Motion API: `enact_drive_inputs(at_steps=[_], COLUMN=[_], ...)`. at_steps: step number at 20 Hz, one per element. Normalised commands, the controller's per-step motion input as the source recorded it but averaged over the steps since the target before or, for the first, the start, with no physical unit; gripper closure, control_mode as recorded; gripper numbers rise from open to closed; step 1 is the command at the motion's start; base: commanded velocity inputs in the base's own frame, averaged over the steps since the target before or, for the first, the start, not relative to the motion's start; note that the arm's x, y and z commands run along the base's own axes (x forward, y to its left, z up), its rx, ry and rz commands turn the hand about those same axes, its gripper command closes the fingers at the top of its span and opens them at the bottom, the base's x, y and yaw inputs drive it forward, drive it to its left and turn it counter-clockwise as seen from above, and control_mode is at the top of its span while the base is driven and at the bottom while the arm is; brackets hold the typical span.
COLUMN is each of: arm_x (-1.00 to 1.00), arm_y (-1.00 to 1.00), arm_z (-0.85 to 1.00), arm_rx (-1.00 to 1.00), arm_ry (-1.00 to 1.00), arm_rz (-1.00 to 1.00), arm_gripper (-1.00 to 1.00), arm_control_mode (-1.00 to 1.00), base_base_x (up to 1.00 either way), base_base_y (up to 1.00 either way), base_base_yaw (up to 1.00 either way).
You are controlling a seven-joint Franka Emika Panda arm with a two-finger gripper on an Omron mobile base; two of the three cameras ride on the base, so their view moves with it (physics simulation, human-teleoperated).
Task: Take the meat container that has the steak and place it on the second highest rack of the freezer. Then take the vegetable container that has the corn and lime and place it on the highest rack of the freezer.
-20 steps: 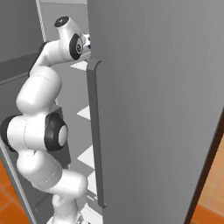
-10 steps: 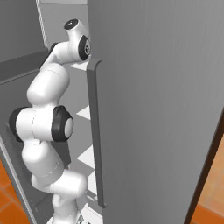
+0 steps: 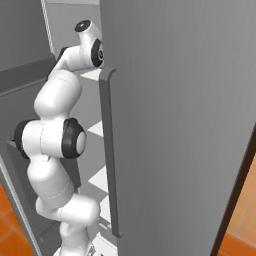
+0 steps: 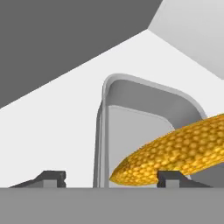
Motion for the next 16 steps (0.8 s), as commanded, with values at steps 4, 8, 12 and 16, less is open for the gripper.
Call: enact_drive_inputs(at_steps=[4,8,12,16], arm_x=[-0.48,-0.68,-0.85,-0.96], arm_y=[0.10,0.06,0.01,0.00], arm_z=[0.02,0.00,0.00,0.00], arm_rx=[0.00,0.00,0.00,0.00], arm_ry=[-0.13,-0.13,-0.14,-0.14], arm_rz=[0.00,0.00,0.00,0.00], arm_gripper=[-1.00,-1.00,-1.00,-1.00], arm_control_mode=[-1.00,-1.00,-1.00,-1.00], base_base_x=[0.00,0.00,0.00,0.00], base_base_y=[0.00,0.00,0.00,0.00], base_base_yaw=[0.00,0.00,0.00,0.00])
